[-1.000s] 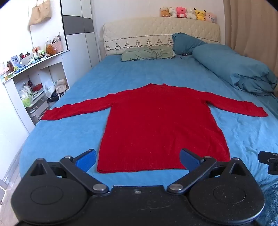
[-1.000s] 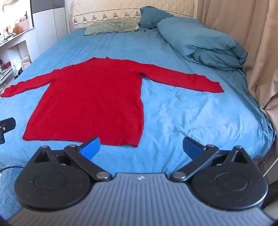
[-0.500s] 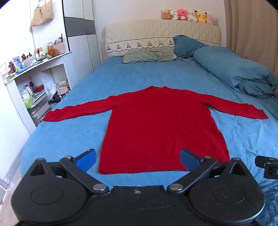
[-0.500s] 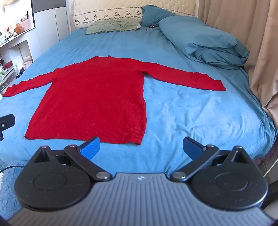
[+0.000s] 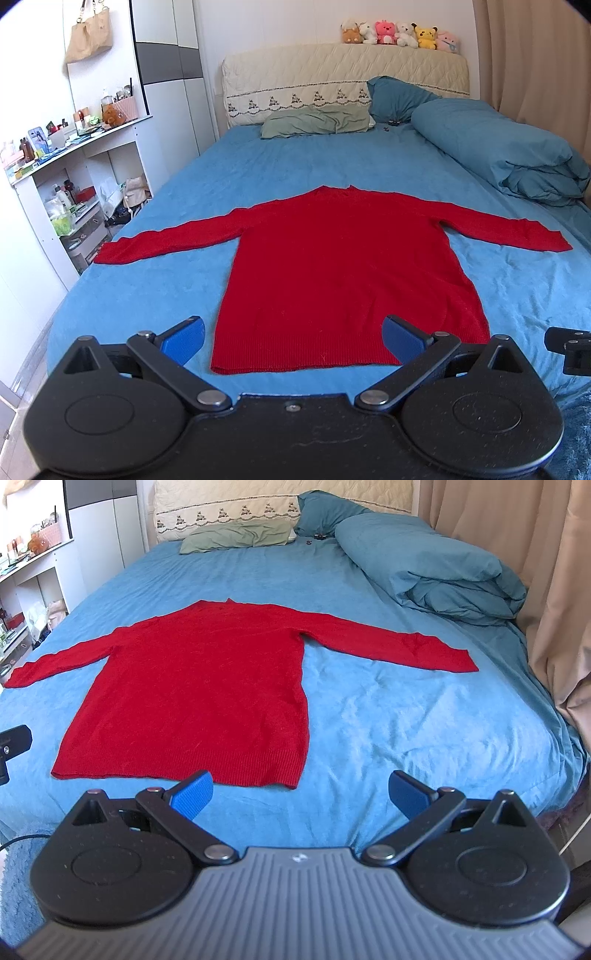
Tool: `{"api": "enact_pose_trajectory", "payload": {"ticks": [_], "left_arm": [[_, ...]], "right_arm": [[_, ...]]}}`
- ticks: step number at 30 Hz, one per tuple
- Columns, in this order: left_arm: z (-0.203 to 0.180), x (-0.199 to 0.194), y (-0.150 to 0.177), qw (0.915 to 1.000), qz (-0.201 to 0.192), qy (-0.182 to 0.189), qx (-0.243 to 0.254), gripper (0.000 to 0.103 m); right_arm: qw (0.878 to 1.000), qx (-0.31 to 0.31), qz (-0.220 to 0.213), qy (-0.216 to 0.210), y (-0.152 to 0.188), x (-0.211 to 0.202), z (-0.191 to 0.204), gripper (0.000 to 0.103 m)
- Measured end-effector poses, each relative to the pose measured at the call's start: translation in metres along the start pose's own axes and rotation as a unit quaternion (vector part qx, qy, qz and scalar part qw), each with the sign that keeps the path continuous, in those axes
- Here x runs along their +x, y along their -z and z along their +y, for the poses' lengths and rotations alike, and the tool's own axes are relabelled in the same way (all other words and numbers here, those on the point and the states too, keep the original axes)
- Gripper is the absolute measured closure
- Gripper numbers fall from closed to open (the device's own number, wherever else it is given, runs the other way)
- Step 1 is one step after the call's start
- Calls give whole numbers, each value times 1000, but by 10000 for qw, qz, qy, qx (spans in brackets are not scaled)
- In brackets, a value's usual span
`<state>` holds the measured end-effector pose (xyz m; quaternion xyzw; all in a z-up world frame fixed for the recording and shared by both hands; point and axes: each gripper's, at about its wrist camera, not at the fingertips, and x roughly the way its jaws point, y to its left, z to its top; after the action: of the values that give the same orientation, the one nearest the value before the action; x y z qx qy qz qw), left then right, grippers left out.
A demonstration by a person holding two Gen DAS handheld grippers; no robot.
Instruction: Fold small clothes
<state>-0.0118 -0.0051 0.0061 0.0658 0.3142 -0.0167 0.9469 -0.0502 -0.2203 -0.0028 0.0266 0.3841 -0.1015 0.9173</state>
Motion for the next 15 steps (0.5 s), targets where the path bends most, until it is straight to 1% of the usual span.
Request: {"api": "enact_pose_trajectory", "payload": {"ticks": [15], "left_arm": [[1,-2,-1,10000,-44,-14,36,0]], "right_arm": [[10000,29,15,-32,0,-1,1,0]]}}
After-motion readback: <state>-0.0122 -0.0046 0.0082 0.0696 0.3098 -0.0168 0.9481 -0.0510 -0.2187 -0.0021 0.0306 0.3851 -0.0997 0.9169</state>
